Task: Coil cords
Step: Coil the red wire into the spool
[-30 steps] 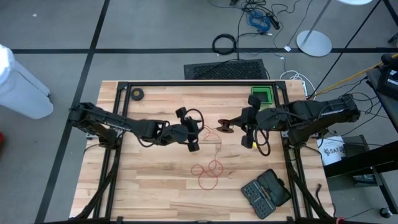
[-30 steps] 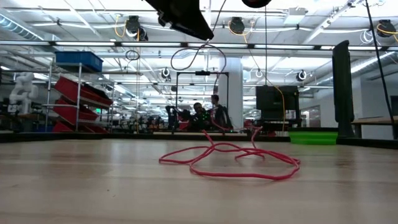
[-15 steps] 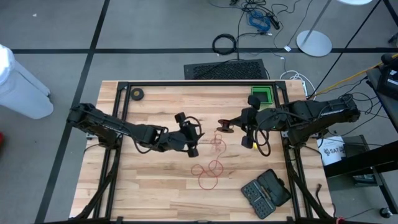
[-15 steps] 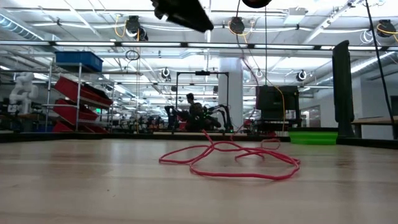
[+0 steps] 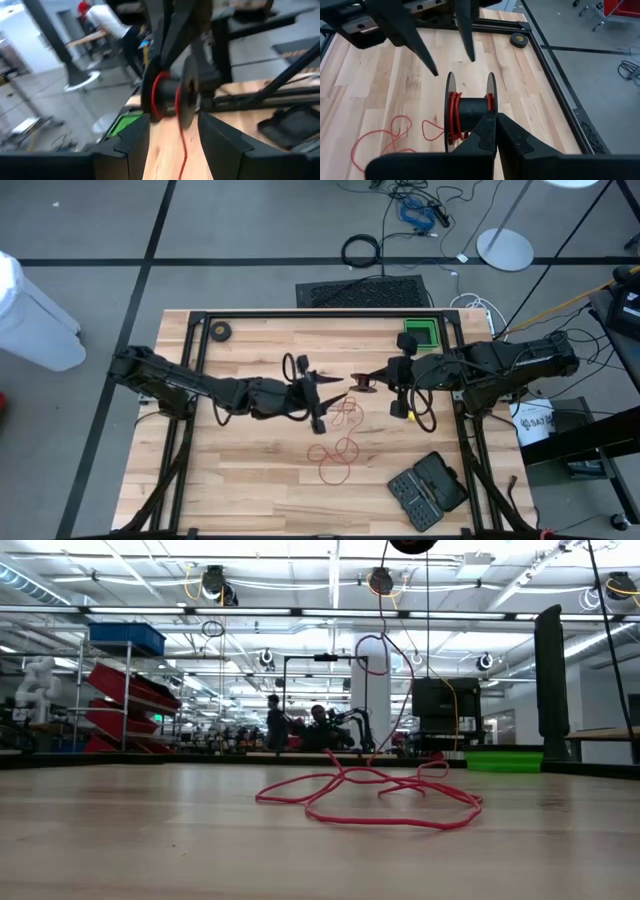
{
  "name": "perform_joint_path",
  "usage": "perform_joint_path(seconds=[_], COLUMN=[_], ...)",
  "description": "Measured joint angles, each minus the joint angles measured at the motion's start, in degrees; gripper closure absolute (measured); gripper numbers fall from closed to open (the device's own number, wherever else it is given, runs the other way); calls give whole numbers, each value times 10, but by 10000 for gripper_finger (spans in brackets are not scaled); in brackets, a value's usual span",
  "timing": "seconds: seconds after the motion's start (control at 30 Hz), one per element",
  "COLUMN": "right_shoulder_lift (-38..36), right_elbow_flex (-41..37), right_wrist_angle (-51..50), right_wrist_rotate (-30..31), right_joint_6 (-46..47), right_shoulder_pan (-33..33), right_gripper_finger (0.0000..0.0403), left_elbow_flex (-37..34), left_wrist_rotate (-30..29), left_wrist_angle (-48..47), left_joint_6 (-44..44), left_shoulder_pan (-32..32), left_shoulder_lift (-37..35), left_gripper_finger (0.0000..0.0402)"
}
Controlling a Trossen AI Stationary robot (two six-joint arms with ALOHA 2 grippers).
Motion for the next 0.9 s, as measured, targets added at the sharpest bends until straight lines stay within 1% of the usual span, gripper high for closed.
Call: perform_joint_path(seconds=[0.1, 0.17, 0.3, 0.53, 0.7, 0.9], right_shoulder_lift=[0, 0, 0, 0, 0, 0], right_elbow_flex=[0, 0, 0, 0, 0, 0], right_wrist_angle=[0, 0, 0, 6, 7, 7], right_wrist_rotate=[0, 0, -1, -1, -1, -1], right_joint_6=[1, 2, 2, -4, -6, -6], right_shoulder_pan=[0, 0, 0, 0, 0, 0], right_gripper_finger=[403, 403, 403, 403, 403, 403], left_elbow_flex=[0, 0, 0, 0, 0, 0], left_wrist_rotate=[26, 55, 108, 120, 150, 150], left_wrist_angle=[24, 38, 34, 41, 65, 70], left_joint_6=[-1, -1, -9, -16, -16, -16], left_shoulder_pan=[9, 15, 24, 38, 38, 38], left_shoulder_lift=[3, 7, 13, 27, 33, 33], left_gripper_finger=[227, 227, 227, 228, 228, 235])
